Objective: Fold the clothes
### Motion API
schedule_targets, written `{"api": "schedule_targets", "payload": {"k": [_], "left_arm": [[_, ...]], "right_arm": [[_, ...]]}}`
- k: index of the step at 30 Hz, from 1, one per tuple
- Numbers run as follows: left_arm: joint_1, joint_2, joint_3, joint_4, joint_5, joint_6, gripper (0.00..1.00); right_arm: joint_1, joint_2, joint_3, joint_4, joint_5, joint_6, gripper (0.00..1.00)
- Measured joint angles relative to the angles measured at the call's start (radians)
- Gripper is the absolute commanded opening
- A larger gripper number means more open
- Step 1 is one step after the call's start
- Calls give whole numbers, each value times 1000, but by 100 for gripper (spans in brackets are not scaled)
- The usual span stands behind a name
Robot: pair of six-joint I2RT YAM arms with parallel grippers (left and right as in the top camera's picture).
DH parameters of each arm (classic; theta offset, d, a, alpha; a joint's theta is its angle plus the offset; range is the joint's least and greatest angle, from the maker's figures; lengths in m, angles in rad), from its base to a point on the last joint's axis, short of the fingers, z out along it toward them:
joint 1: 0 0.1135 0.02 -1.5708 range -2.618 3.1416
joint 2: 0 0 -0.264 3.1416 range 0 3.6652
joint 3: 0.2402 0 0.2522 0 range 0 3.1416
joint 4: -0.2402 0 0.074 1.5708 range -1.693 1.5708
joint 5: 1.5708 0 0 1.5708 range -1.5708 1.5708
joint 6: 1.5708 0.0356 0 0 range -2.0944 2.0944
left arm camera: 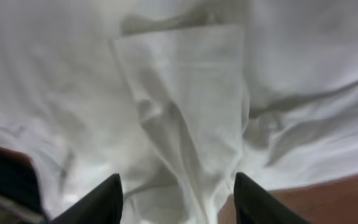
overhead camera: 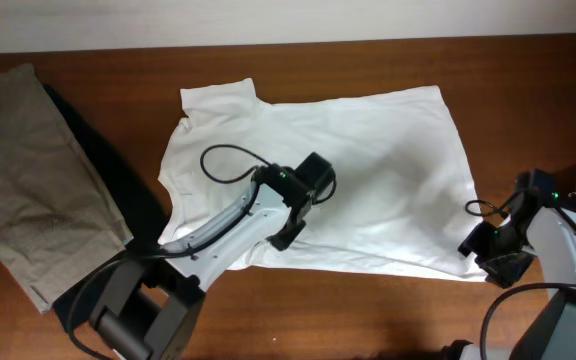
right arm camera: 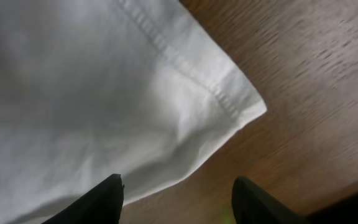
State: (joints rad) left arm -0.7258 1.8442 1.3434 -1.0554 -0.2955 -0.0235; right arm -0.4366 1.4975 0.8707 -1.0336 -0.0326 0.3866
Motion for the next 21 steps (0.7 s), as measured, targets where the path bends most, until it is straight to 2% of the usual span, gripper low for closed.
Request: {"api": "schedule_targets", "payload": {"k": [2,4,5,7,10,11,13,16,18,19,20,21], "left_arm": [[0,0,74,-17,5,0,57],[0,0,76,-20,69,0,57],[0,0,76,-18,92,0,57],[0,0,63,8,140,5,57],[0,-2,-30,93,167,9,57],[0,-2,-57,131,170,9,54],[0,-2,-99,204,174,19,34],[0,-2,-131,256,157,43,32],[0,-2,-139,269,147,56,20],[0,-2,-153,284,141,62,7],[0,-2,-166,294,130,66,0],[0,-2,-169,296,121,71,0]], "right_arm": [[-91,1,0,-6,3,2,53],[-159,1,-7,-6,-14,-5,51],[-161,0,-24,17,-21,-6,50],[-162,1,-122,113,-36,3,39],[-163,1,-194,169,-49,28,34],[-163,1,-194,170,-53,30,34],[-163,0,-194,171,-55,32,34],[-163,0,-194,171,-56,32,34],[-163,0,-194,171,-56,32,34],[-163,0,-194,171,-56,32,34],[-163,0,-194,171,-56,32,34],[-163,0,-194,171,-56,32,34]]}}
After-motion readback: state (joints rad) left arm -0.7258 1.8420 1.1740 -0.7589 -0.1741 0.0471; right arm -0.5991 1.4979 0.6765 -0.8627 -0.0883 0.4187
